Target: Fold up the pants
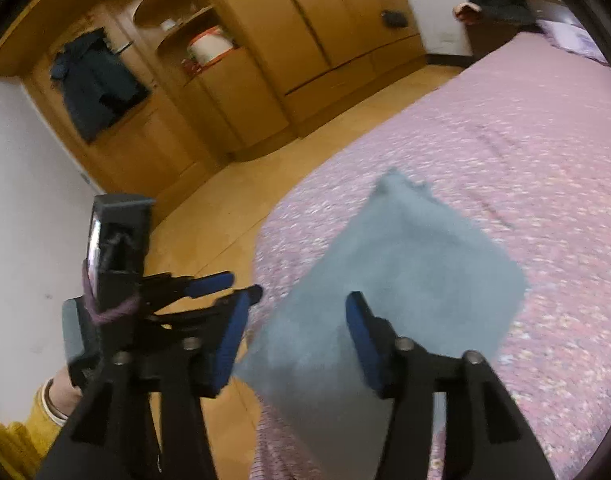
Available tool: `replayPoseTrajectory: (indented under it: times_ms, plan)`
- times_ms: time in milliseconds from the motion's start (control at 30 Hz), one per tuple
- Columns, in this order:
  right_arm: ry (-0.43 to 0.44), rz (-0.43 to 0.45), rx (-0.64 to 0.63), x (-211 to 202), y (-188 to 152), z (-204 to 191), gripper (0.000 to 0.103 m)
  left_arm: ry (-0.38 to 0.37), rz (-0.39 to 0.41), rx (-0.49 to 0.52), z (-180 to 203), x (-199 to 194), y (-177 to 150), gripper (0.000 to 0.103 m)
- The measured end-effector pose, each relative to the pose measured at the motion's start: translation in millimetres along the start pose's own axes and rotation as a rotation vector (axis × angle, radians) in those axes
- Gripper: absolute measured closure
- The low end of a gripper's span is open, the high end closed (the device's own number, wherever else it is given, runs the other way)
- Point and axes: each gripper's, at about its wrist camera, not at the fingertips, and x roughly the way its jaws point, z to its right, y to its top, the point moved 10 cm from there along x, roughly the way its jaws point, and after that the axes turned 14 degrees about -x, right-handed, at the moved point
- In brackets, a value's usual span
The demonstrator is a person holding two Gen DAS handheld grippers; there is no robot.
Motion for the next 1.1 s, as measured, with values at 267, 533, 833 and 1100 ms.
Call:
replayPoseTrajectory:
  times_ms: [267, 533, 833, 1100]
  plan:
    - [-0.055, 0.017, 0.128, -37, -21, 50, 0.042, -0.218, -0.041, -0.043, 30, -15, 1, 0.073]
    - [-0.116, -0.042, 0.233, -33, -52, 84, 0.041, -0.294, -0.112, 0.025, 69, 4, -10, 0.073]
    - [-0.075, -0.102, 0.263, -13, -66, 80, 0.041, -0.386, -0.043, -0.027, 68, -9, 1, 0.095]
    - [-0.061, -0.131, 0.262, 4, -72, 78, 0.035, -0.377, -0.093, -0.128, 47, 7, 7, 0.092]
